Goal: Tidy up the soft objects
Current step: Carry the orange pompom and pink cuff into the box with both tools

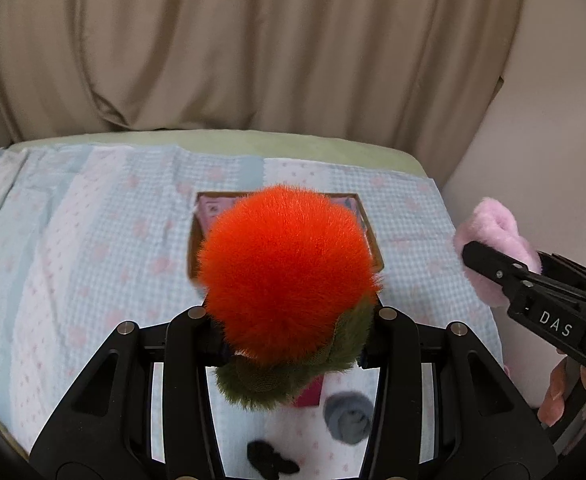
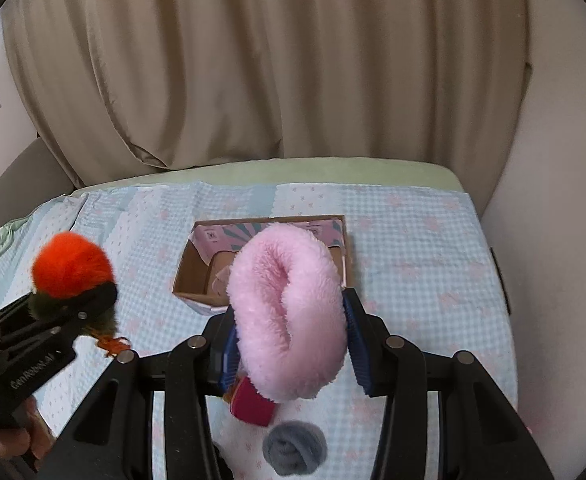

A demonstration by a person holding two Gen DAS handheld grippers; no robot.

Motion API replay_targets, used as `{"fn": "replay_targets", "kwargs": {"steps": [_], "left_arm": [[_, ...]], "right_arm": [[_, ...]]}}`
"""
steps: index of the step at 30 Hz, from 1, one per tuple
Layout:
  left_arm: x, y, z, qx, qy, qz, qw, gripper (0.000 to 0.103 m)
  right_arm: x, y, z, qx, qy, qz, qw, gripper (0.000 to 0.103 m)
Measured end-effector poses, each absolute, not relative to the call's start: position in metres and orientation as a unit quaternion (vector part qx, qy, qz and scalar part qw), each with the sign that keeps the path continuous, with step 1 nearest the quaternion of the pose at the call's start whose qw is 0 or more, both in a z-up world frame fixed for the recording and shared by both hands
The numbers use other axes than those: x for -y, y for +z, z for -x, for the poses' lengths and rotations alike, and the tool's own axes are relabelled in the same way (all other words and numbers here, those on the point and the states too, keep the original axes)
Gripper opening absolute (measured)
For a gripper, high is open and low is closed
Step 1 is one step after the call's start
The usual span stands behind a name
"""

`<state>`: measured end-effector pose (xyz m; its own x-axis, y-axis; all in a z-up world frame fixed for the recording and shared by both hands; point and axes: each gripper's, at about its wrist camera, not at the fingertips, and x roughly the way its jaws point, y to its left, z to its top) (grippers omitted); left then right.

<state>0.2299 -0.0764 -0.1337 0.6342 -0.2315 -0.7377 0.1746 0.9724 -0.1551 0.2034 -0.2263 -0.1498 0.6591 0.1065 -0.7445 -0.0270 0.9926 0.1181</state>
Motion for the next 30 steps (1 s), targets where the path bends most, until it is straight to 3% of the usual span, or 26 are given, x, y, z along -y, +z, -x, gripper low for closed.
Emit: {"fn": "replay_targets", "kwargs": {"steps": [9, 19, 25, 29, 30], "left_arm": [[0.101, -0.191, -0.333, -0.47, -0.141, 0.016, 0.871, 0.039], [0.12, -0.309, -0.43, -0.568, -0.158, -0.008, 0.808, 0.039], [0.125, -0.359, -0.446, -0.598, -0.162, -0.028, 0.784, 0.039], [0.129, -0.365, -0.446, -0.595, -0.175, -0.04, 0.783, 0.039], [0.131, -0.364, -0.447, -0.59, -0.176, -0.044, 0.787, 0.047]], "right_arm": [[0.227, -0.187, -0.307, -0.466, 0.032, -0.068, 0.882, 0.042], [0.232, -0.277, -0.402, -0.541, 0.016, -0.078, 0.837, 0.042], [0.239, -0.334, -0.428, -0.586, 0.014, -0.097, 0.805, 0.042], [0.24, -0.352, -0.437, -0.594, 0.018, -0.098, 0.798, 0.042], [0.239, -0.354, -0.439, -0.594, 0.019, -0.1, 0.798, 0.042]]}}
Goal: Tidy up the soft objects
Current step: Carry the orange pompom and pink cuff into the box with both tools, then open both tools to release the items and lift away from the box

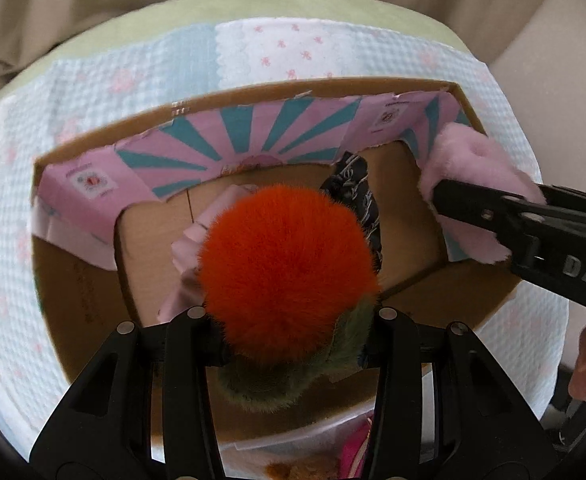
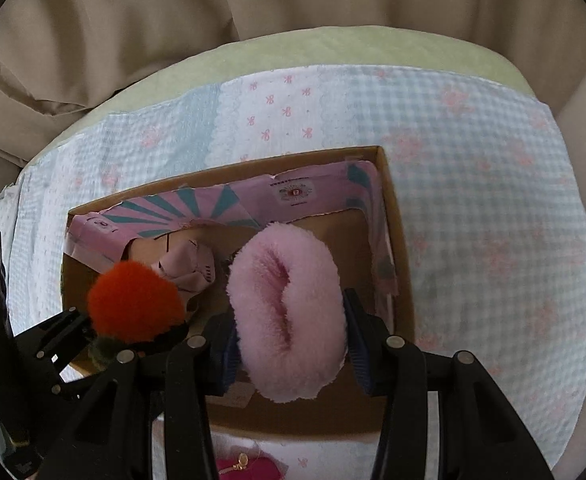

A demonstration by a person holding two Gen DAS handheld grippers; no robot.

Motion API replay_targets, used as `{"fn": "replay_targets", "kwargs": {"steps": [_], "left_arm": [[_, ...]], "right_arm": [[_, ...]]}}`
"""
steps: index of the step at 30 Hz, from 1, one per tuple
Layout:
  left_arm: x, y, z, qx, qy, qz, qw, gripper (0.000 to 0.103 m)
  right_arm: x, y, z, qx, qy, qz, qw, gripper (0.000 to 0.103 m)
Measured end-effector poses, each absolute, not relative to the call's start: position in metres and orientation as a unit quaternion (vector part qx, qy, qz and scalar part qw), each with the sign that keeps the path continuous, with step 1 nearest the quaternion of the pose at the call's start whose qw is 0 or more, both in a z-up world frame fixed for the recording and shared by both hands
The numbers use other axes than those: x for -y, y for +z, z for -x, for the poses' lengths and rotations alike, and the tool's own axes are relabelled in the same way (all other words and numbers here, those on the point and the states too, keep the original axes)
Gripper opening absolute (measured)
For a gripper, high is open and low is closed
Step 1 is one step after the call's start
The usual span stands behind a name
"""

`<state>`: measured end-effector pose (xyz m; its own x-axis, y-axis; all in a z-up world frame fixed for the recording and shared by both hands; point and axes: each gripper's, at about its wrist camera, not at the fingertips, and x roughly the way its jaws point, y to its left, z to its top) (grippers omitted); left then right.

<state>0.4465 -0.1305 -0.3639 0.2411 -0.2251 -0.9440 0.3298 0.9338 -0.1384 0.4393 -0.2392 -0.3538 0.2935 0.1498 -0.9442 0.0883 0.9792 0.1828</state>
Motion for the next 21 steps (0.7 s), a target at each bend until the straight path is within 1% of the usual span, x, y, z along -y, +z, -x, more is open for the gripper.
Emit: {"fn": "replay_targets", "kwargs": {"steps": [1, 2, 3, 4, 5, 13, 21], "left_arm": [[0.132, -0.361, -0.446, -0.586, -0.177, -0.052, 0.789, 0.058], [0.132, -0.36, -0.447, -0.585, -0.175, -0.057, 0.79, 0.093], [0.131, -0.358, -0.447, -0.583, -0.169, -0.063, 0.792, 0.103], [0.129, -0.355, -0.446, -0.578, -0.166, -0.067, 0.796, 0.103], [0.127, -0.353, -0.445, -0.575, -0.167, -0.068, 0.798, 0.103], [0.116, -0.339, -0.444, -0.577, -0.164, -0.044, 0.799, 0.103], [0.109, -0.306, -0.434, -0.562, -0.158, -0.035, 0.811, 0.103]], "right_arm": [[0.238, -0.355, -0.441, -0.593, 0.021, -0.101, 0.799, 0.045], [0.236, -0.355, -0.443, -0.59, 0.025, -0.101, 0.801, 0.05], [0.235, -0.355, -0.444, -0.586, 0.026, -0.1, 0.804, 0.07], [0.234, -0.355, -0.445, -0.583, 0.028, -0.099, 0.806, 0.096], [0.233, -0.354, -0.445, -0.581, 0.03, -0.097, 0.808, 0.103], [0.232, -0.357, -0.442, -0.592, 0.038, -0.099, 0.799, 0.103], [0.229, -0.324, -0.431, -0.571, 0.04, -0.086, 0.816, 0.103]]}}
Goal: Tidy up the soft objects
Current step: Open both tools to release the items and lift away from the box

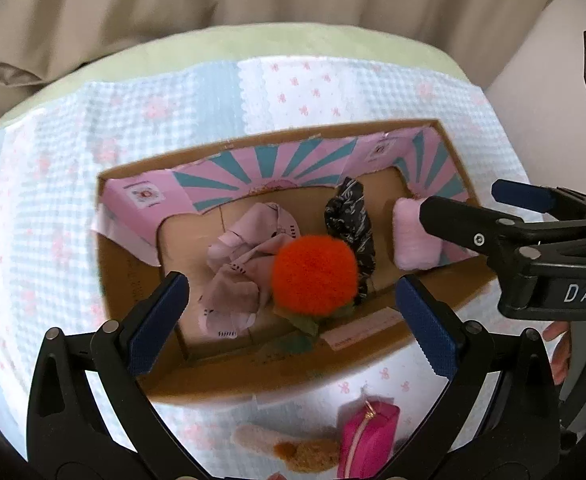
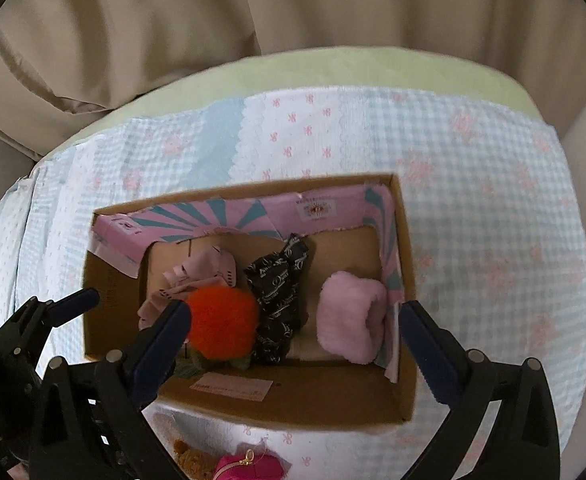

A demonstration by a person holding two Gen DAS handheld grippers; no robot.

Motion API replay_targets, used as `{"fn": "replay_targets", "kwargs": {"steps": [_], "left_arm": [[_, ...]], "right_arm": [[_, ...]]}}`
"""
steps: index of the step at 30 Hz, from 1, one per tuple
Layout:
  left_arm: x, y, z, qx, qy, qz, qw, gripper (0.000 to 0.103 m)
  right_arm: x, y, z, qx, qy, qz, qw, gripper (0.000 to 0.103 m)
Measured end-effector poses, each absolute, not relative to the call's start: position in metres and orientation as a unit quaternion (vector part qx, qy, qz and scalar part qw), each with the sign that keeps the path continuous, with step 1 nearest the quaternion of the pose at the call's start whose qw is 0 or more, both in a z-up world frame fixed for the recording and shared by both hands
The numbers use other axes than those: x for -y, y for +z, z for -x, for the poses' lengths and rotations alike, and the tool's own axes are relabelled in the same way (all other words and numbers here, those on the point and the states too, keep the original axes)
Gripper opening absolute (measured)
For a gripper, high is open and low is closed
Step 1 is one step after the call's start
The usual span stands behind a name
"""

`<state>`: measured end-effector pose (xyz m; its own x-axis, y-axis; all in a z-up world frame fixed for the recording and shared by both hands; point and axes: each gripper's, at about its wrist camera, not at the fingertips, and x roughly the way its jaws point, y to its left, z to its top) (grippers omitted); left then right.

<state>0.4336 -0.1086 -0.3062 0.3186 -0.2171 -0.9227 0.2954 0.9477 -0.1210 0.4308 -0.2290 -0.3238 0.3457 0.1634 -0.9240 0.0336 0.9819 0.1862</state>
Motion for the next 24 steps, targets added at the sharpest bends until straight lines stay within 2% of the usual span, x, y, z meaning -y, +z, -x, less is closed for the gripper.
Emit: {"fn": "replay_targets", "kwargs": {"steps": [13, 24], "left_arm": [[0.076, -0.19, -0.372, -0.495, -0.126, -0.005, 0.86, 0.103], [0.035, -0.108, -0.262, -0.438, -0.084, 0.029, 0.895, 0.103]], "right_arm": [[0.216, -0.206, -0.372, -0.497, 0.052, -0.052, 0.865, 0.103], [0.207, -0.123, -0.271, -0.446, 0.04, -0.042, 0.893, 0.103]]}}
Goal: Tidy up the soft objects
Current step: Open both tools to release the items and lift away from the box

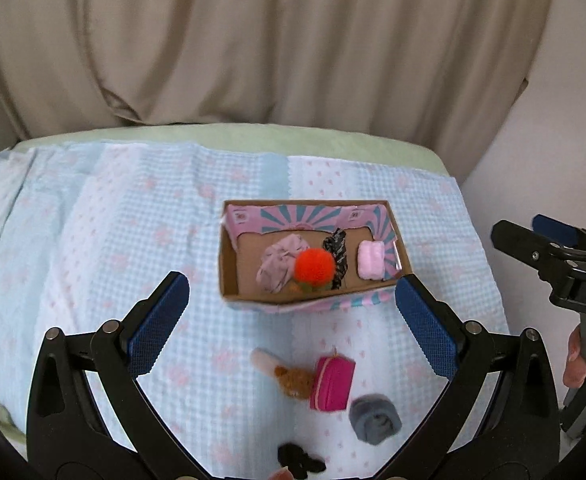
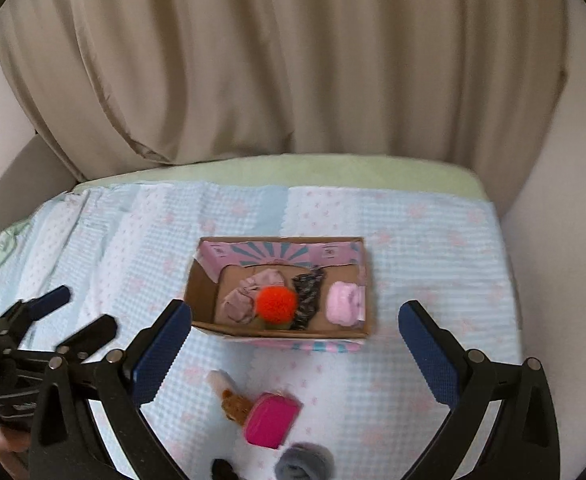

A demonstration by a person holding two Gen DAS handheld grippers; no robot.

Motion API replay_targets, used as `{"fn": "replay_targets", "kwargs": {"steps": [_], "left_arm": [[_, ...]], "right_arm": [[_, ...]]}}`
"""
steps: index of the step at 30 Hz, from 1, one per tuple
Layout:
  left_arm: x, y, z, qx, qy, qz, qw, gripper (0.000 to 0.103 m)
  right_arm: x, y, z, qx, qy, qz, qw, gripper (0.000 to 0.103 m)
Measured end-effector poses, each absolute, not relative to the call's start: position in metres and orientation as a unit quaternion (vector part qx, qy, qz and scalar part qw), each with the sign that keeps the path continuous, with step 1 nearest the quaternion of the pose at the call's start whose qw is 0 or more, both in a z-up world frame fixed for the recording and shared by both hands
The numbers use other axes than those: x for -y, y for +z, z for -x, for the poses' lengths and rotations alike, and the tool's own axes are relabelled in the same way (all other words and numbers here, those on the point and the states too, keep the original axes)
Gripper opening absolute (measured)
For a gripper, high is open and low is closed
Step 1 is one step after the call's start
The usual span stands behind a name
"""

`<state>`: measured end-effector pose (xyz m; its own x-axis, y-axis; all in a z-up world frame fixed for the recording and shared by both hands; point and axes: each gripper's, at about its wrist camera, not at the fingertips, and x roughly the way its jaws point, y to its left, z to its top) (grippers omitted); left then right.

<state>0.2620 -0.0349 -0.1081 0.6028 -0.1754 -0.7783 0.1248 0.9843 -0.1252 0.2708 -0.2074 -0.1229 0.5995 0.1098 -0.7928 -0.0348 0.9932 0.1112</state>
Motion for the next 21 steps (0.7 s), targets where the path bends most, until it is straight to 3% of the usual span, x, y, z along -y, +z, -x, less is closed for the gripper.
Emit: {"fn": "replay_targets", "kwargs": {"steps": [8, 21], "left_arm": [[0.012, -0.081, -0.175, -0.414, -0.048, 0.036, 0.908, 0.103], [-0.017, -0.083, -0.072, -0.403, -0.023, 0.039, 0.914, 0.103]], "right_arm": [[0.201, -0.097, -0.2, -0.422, 0.043, -0.036, 0.905, 0.103], [0.186, -0.114, -0.088, -0.416, 0.019, -0.075, 0.906, 0.103]]}}
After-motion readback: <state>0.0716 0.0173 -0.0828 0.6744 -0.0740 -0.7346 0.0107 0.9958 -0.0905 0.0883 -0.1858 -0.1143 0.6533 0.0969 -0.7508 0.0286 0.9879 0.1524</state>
